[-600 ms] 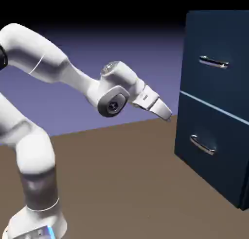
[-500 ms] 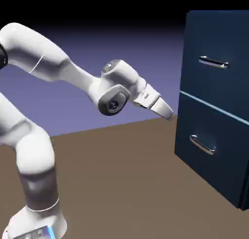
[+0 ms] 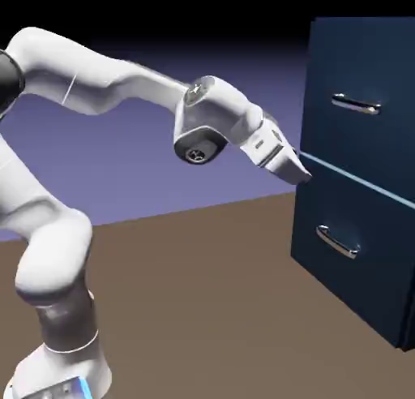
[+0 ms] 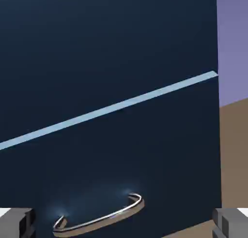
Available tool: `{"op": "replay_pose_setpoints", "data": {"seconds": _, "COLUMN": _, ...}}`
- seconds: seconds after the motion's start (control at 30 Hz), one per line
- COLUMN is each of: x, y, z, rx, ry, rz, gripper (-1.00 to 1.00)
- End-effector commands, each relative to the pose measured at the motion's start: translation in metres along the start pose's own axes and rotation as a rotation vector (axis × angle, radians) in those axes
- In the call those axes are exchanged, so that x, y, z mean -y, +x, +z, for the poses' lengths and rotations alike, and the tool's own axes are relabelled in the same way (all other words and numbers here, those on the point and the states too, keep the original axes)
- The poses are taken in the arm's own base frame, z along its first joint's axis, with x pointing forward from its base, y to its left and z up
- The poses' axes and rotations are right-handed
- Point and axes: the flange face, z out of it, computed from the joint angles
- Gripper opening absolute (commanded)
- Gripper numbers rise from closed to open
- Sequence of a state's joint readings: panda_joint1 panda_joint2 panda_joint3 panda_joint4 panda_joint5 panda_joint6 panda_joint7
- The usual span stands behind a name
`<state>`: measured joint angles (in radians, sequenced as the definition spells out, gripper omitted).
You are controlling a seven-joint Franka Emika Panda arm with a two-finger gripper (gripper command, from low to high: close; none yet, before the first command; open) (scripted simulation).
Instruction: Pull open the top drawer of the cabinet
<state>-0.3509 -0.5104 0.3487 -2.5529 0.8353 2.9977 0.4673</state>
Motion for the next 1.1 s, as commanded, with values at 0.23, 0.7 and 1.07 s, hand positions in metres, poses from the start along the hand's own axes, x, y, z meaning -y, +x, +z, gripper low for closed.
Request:
{"op": "replay_pose_setpoints", "data": {"seconds": 0.23, "x": 0.017, "y": 0.011, "z": 0.002, "rx": -0.012, "ry": 0.084, "rz": 0.183, "gripper": 1.0}}
{"op": "replay_pose_setpoints", "data": {"seconds": 0.7, "x": 0.044, "y": 0.01, "z": 0.021, "rx": 0.013, "ry": 0.261, "rz": 0.505, "gripper": 1.0}}
{"op": "replay_pose_setpoints", "data": {"seconds": 1.07, "x": 0.068, "y": -0.006, "z": 0.045, "rx": 0.063, "ry": 0.415, "rz": 0.769, "gripper": 1.0}}
